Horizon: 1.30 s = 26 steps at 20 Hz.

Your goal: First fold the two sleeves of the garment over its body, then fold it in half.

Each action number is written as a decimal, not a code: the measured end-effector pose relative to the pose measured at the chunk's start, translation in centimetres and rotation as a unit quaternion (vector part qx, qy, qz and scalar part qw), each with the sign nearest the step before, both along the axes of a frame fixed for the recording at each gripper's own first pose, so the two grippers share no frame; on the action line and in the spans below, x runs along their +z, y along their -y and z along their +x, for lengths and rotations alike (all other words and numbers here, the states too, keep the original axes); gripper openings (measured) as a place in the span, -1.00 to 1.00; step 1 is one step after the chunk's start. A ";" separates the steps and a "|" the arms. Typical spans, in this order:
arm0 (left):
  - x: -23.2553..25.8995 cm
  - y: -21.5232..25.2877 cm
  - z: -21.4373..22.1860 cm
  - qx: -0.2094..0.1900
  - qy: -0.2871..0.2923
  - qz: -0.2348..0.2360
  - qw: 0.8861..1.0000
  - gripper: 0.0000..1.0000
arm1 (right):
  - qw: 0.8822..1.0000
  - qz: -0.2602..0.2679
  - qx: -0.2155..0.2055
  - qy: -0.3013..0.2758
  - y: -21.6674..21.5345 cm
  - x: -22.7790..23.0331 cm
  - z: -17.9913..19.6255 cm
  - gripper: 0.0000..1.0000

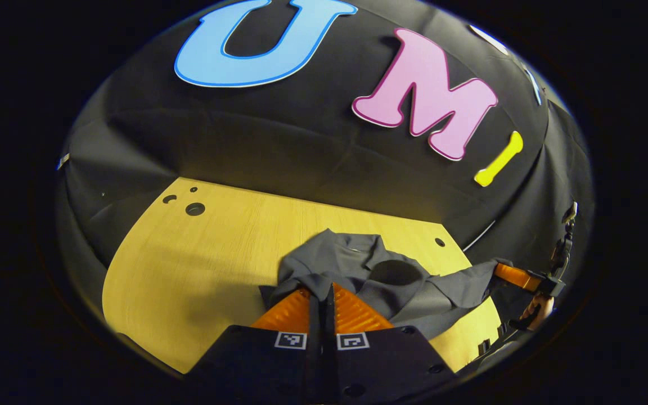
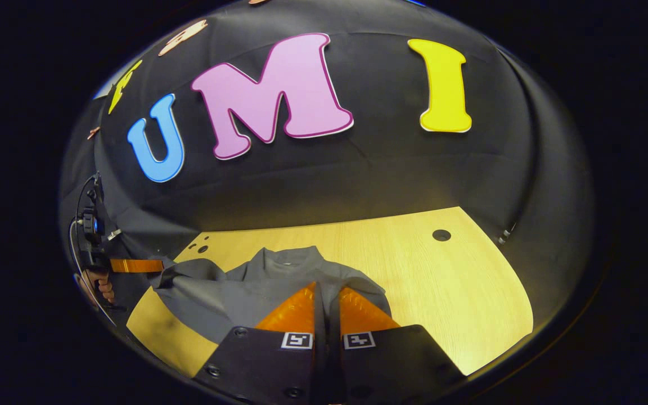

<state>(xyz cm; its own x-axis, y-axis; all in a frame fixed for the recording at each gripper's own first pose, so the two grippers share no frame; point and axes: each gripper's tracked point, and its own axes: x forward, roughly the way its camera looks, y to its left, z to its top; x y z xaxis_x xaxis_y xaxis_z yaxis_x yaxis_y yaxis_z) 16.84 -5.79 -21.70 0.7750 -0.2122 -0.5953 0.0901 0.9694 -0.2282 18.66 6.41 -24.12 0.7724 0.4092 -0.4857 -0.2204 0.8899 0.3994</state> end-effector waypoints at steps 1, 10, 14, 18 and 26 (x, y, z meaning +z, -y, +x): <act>-0.6 0.1 1.0 0.002 -0.002 0.003 1.000 -0.96 | 1.000 0.000 -0.002 -0.002 -0.2 -0.6 0.8 -0.89; -8.8 -0.2 9.1 0.005 -0.036 0.049 0.998 -0.89 | 0.999 -0.014 -0.005 -0.041 -2.1 -9.6 8.0 -0.89; -12.9 -1.2 10.8 0.015 -0.057 0.066 0.996 -0.89 | 0.998 -0.026 -0.003 -0.066 -3.1 -14.0 9.3 -0.90; -15.6 -1.4 11.8 0.015 -0.073 0.086 0.994 -0.89 | 0.995 -0.042 0.001 -0.089 -3.7 -17.4 9.5 -0.89; -17.7 -1.8 11.5 0.013 -0.102 0.124 0.987 -0.74 | 0.990 -0.021 -0.011 -0.141 -3.6 -20.1 9.2 -0.48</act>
